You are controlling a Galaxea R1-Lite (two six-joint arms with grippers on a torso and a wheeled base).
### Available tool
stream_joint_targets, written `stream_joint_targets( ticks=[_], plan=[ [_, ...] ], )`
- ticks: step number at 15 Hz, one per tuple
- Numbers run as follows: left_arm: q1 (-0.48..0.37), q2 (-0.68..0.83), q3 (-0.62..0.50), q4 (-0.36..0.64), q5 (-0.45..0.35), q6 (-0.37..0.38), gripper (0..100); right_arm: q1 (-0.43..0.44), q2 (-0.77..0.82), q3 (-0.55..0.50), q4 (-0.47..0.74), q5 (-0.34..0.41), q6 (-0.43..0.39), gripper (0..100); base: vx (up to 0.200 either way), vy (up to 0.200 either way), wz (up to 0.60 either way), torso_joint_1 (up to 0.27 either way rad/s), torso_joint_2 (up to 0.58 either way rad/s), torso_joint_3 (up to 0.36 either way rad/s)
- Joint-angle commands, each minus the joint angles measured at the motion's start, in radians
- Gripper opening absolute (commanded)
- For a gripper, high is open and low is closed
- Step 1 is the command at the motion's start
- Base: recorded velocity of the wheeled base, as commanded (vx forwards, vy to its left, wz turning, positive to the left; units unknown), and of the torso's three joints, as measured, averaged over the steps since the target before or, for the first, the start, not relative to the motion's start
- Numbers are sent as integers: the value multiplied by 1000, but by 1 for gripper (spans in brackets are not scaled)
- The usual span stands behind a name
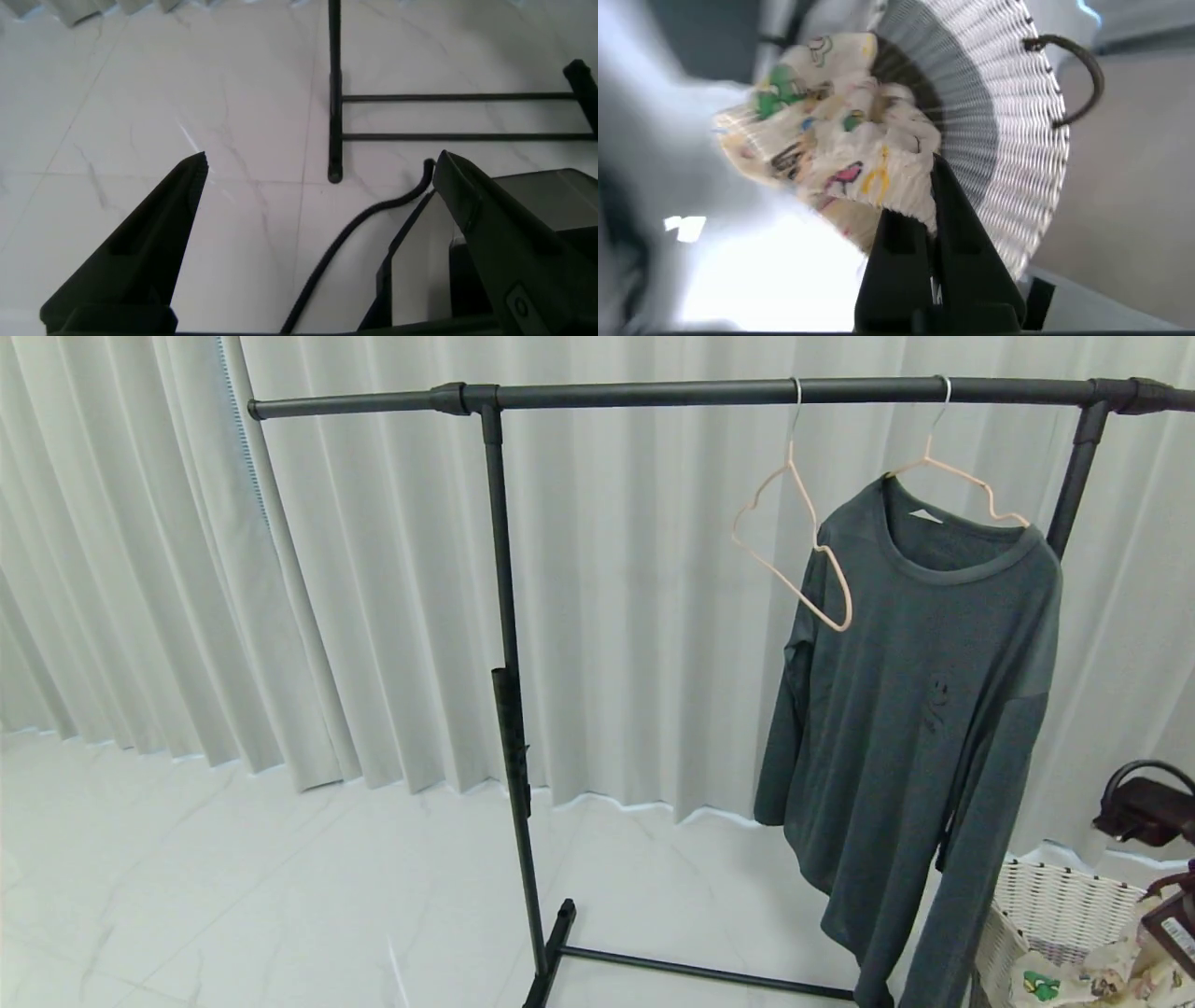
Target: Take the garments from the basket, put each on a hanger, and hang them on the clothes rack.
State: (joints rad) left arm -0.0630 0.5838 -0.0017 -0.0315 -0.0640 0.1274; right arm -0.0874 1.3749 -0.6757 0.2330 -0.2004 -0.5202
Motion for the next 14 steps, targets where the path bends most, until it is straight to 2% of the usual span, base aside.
stream_joint_targets(
  ticks=[1,4,5,7,8,9,11,13,14],
  plan=[
    [-1,-1,0,-1,0,0,100,147,-198,-203,189,1,83,0,-200,0,0,2,2,-2],
    [-1,-9,0,-1,0,0,100,249,-226,-252,204,1,95,0,-200,0,0,1,2,4],
    [-1,-18,0,-1,0,0,100,298,-227,-263,204,1,115,0,0,0,0,0,0,0],
    [-5,-27,0,-1,-16,0,100,436,-211,-288,204,1,206,0,0,0,0,0,0,0],
    [-5,-33,0,-1,-19,-2,100,546,-186,-304,198,1,290,0,0,0,0,0,0,0],
    [-5,-32,0,-1,-19,-2,100,597,-171,-315,197,1,327,0,0,0,0,0,0,0],
    [-5,-38,0,-1,-19,-2,100,764,-92,-386,177,1,462,0,0,0,0,0,0,0],
    [-23,-65,0,-1,-48,-2,100,841,-8,-426,72,-2,523,0,0,0,0,0,0,0],
    [-46,-88,0,-2,-88,-2,100,851,36,-453,22,-2,523,0,0,0,0,0,0,0]
  ],
)
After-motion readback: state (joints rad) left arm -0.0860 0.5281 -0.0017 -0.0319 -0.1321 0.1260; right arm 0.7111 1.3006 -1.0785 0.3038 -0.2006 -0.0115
